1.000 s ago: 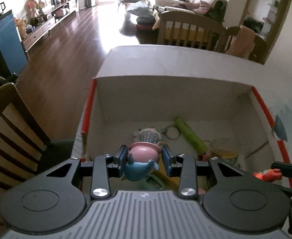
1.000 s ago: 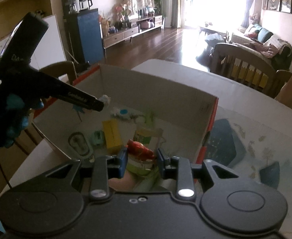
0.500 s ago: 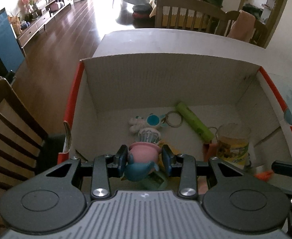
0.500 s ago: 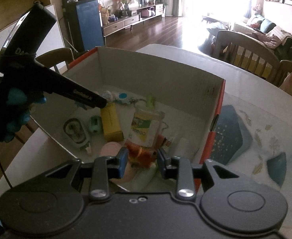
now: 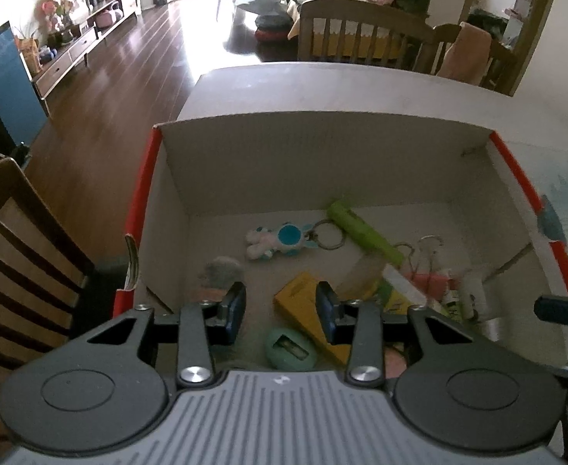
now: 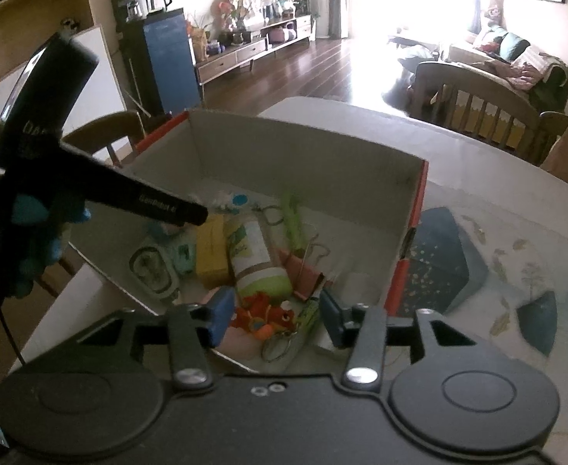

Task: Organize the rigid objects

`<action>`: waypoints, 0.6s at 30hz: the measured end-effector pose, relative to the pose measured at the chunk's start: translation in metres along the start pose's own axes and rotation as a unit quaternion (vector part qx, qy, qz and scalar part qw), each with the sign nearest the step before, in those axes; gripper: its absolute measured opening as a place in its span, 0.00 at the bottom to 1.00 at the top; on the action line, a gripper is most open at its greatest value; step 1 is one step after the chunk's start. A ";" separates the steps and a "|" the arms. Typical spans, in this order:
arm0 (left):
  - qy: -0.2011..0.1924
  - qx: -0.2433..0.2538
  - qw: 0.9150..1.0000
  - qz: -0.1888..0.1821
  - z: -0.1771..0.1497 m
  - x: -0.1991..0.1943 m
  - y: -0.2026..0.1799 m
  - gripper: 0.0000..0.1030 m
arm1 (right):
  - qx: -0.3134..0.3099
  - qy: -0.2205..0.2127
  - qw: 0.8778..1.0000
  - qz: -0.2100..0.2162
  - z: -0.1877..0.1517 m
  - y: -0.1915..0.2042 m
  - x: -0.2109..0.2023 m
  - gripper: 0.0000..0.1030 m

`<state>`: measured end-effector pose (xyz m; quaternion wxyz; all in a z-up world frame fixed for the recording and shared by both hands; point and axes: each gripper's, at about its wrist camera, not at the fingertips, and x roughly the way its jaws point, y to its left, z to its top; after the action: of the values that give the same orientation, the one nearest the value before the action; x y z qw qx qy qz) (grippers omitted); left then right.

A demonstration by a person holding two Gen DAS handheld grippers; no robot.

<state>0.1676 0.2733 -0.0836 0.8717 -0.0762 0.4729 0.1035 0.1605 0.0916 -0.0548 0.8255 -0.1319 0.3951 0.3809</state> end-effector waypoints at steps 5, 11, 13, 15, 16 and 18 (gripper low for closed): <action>-0.015 0.004 1.000 -0.005 -0.003 -0.017 -0.004 0.44 | 0.010 -0.018 1.000 0.001 0.003 -0.002 -0.013 0.51; -0.044 0.000 0.999 -0.014 -0.008 -0.047 -0.009 0.44 | 0.014 -0.040 0.999 0.003 0.005 0.000 -0.030 0.56; -0.055 0.000 0.998 -0.017 -0.011 -0.058 -0.011 0.44 | 0.016 -0.047 0.999 0.004 0.005 0.000 -0.036 0.57; -0.067 0.003 0.998 -0.018 -0.012 -0.069 -0.014 0.44 | 0.019 -0.055 0.998 0.004 0.006 0.000 -0.042 0.60; -0.074 0.004 0.997 -0.018 -0.013 -0.074 -0.016 0.44 | 0.020 -0.059 0.998 0.004 0.006 0.000 -0.044 0.61; -0.086 0.004 0.996 -0.022 -0.014 -0.085 -0.020 0.44 | 0.022 -0.068 0.997 0.004 0.007 0.000 -0.050 0.62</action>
<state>0.1166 0.2418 -0.0190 0.9115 -0.0733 0.3949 0.0887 0.1442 0.0691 -0.0128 0.8514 -0.0864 0.3471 0.3836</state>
